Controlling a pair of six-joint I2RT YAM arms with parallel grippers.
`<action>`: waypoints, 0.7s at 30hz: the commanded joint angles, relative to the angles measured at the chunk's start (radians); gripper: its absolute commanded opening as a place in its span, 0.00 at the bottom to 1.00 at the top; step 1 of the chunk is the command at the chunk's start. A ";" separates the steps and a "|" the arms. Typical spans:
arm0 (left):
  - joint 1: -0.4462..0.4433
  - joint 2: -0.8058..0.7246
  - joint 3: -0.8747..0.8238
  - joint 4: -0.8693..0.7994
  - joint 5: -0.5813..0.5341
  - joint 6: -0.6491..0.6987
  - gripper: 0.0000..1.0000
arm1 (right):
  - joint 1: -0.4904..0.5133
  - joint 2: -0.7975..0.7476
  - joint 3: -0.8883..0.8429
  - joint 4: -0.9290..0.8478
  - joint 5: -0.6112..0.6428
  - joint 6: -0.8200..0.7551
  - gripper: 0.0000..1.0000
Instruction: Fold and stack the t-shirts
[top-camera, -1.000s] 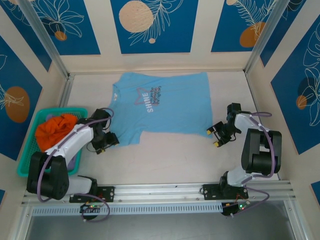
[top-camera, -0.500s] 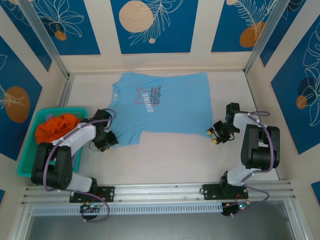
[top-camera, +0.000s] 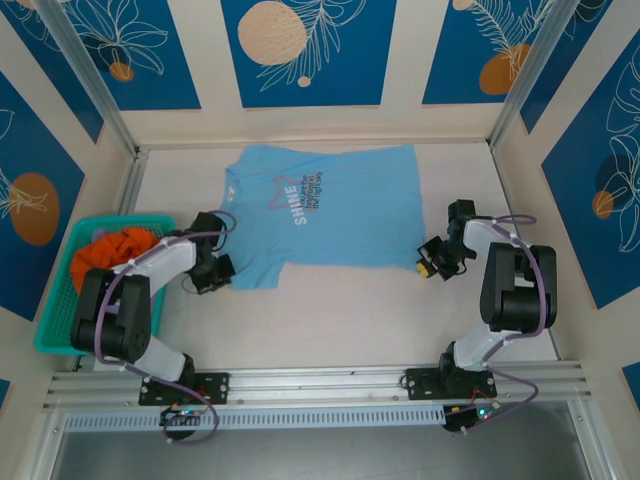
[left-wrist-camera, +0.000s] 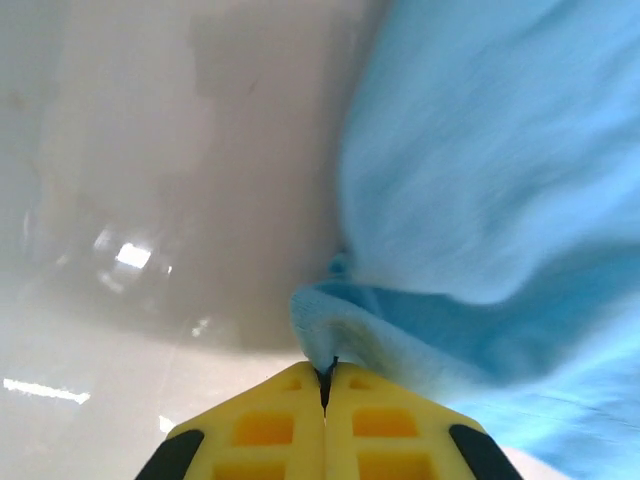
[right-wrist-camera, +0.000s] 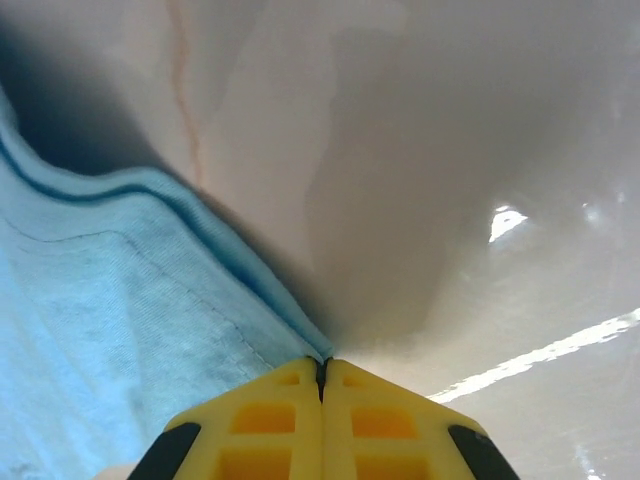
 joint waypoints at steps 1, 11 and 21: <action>0.009 -0.029 0.109 -0.043 -0.038 0.039 0.00 | 0.007 -0.051 0.052 -0.033 0.001 0.002 0.00; 0.009 0.064 0.266 -0.066 0.036 -0.016 0.00 | 0.006 -0.083 0.116 -0.033 -0.088 0.097 0.00; 0.030 0.800 1.822 -0.325 0.182 -0.027 0.00 | 0.064 0.415 1.136 -0.180 -0.184 0.278 0.00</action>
